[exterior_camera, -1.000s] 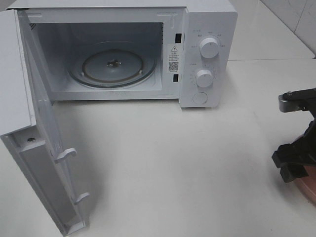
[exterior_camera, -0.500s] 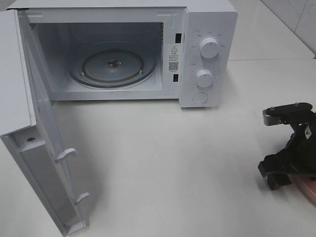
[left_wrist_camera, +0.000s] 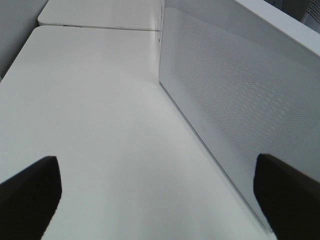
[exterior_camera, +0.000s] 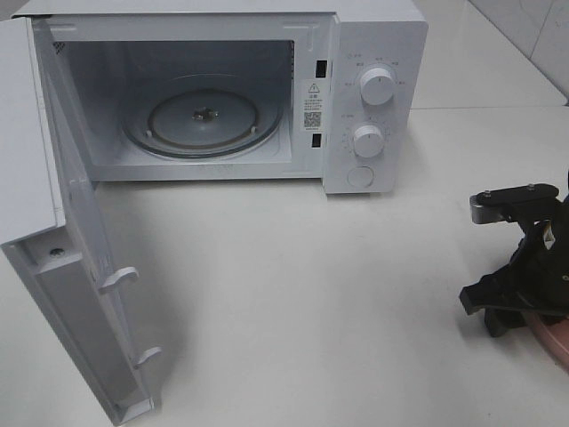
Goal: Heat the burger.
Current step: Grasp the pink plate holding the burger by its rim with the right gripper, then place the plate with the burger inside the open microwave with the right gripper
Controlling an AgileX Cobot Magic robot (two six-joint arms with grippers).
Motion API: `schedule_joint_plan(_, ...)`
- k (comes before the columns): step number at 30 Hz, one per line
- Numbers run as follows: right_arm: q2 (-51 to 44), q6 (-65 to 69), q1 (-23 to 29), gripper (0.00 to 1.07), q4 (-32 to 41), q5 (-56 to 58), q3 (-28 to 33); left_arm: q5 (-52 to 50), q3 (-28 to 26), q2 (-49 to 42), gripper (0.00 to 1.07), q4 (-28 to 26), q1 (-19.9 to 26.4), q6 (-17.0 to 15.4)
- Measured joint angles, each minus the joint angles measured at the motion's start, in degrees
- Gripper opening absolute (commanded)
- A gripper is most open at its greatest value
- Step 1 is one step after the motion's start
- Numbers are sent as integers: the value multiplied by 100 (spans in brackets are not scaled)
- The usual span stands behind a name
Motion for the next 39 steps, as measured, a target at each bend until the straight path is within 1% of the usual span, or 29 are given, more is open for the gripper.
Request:
schedule_joint_plan(2, 6, 229, 0, 19, -327, 109, 0, 0, 0, 0, 100, 0, 0, 0)
schedule_joint_plan(3, 6, 229, 0, 19, -327, 109, 0, 0, 0, 0, 100, 0, 0, 0)
schedule_joint_plan(4, 6, 286, 0, 11, -407, 149, 0, 0, 0, 0, 100, 0, 0, 0)
schedule_joint_plan(5, 6, 286, 0, 11, -407, 149, 0, 0, 0, 0, 100, 0, 0, 0)
schedule_joint_plan(6, 6, 355, 0, 0, -493, 206, -11, 0, 0, 0, 100, 0, 0, 0)
schedule_joint_plan(20, 6, 453, 23, 0, -619, 384, -40, 0, 0, 0, 100, 0, 0, 0)
schedule_joint_plan(22, 6, 670, 206, 0, -871, 596, -40, 0, 0, 0, 100, 0, 0, 0)
schedule_joint_plan(26, 6, 963, 355, 0, -1077, 768, -40, 0, 0, 0, 100, 0, 0, 0)
schedule_joint_plan(27, 23, 1220, 458, 0, -1261, 911, -40, 0, 0, 0, 100, 0, 0, 0)
schedule_joint_plan(28, 23, 1220, 458, 0, -1261, 911, -40, 0, 0, 0, 100, 0, 0, 0)
schedule_joint_plan(29, 29, 1484, 544, 0, -1455, 1037, -23, 0, 0, 0, 100, 0, 0, 0)
schedule_joint_plan(30, 29, 1484, 544, 0, -1455, 1037, -23, 0, 0, 0, 100, 0, 0, 0)
schedule_joint_plan(32, 0, 1851, 659, 0, -1719, 1266, -23, 0, 0, 0, 100, 0, 0, 0)
schedule_joint_plan(39, -309, 2366, 756, 0, -1914, 1599, -11, 0, 0, 0, 100, 0, 0, 0)
